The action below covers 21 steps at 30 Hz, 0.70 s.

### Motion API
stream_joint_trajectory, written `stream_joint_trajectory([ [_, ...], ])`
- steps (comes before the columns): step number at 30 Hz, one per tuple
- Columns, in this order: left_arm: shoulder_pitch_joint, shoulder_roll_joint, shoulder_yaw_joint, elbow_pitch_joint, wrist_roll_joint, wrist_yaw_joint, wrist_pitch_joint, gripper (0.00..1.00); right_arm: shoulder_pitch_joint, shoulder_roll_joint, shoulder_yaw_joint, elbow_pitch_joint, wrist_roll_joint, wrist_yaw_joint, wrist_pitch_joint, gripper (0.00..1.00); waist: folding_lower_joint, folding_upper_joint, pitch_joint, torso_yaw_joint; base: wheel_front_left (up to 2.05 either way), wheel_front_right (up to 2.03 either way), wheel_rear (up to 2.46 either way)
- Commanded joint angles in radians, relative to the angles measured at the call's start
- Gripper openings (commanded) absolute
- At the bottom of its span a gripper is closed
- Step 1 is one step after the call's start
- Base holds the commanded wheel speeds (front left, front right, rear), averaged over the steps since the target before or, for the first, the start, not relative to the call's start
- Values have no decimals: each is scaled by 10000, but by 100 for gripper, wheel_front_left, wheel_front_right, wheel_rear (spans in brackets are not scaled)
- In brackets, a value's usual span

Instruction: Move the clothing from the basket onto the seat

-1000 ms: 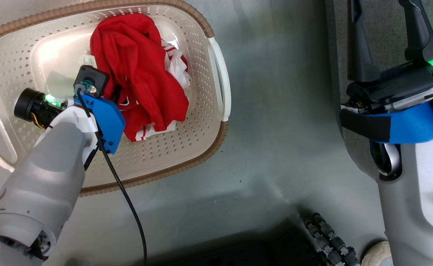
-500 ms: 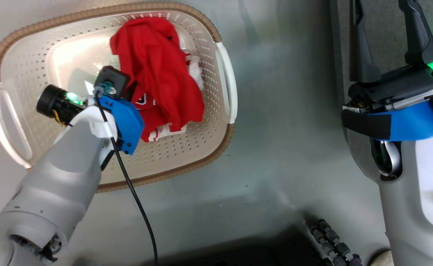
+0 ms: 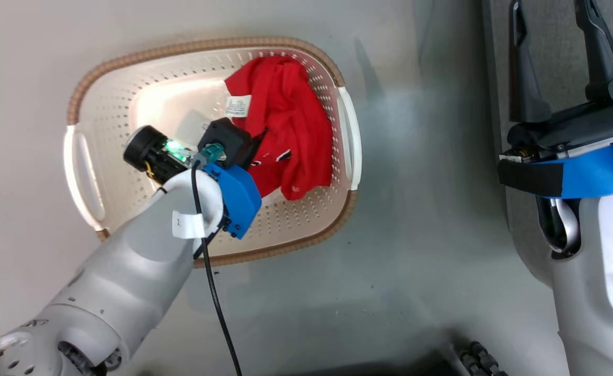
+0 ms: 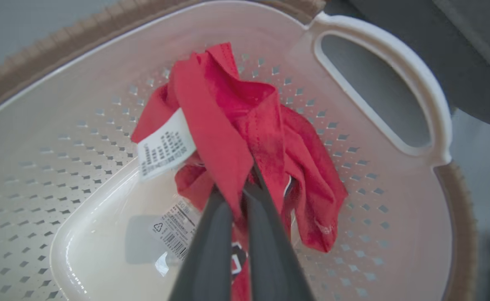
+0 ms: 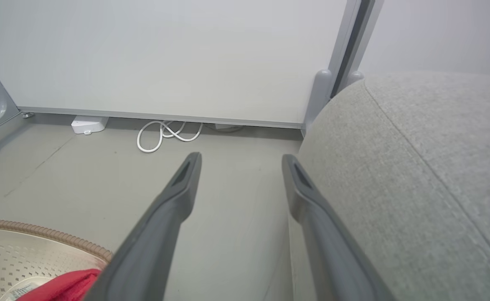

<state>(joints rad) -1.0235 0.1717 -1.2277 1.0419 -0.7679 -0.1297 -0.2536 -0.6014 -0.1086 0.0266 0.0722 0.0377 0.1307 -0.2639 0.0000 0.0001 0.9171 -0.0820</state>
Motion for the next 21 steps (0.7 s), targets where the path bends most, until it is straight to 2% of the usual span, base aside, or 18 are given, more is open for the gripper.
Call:
stream_joint_trajectory([
  [1,111,-40,-11,-88,-91,-9,-71,0,146,-88,-24,27,4,1,-10,100,0,-1,-324,206,0,0,0],
  [8,582,-122,511,-1226,-59,-8,-124,0,450,-192,-139,272,18,1,-10,100,0,-1,-1258,575,0,0,0],
  [21,2233,10,2668,-3688,1321,-9,-128,0,1298,-278,-300,750,93,1,-10,100,0,-1,-3246,1093,0,0,0],
])
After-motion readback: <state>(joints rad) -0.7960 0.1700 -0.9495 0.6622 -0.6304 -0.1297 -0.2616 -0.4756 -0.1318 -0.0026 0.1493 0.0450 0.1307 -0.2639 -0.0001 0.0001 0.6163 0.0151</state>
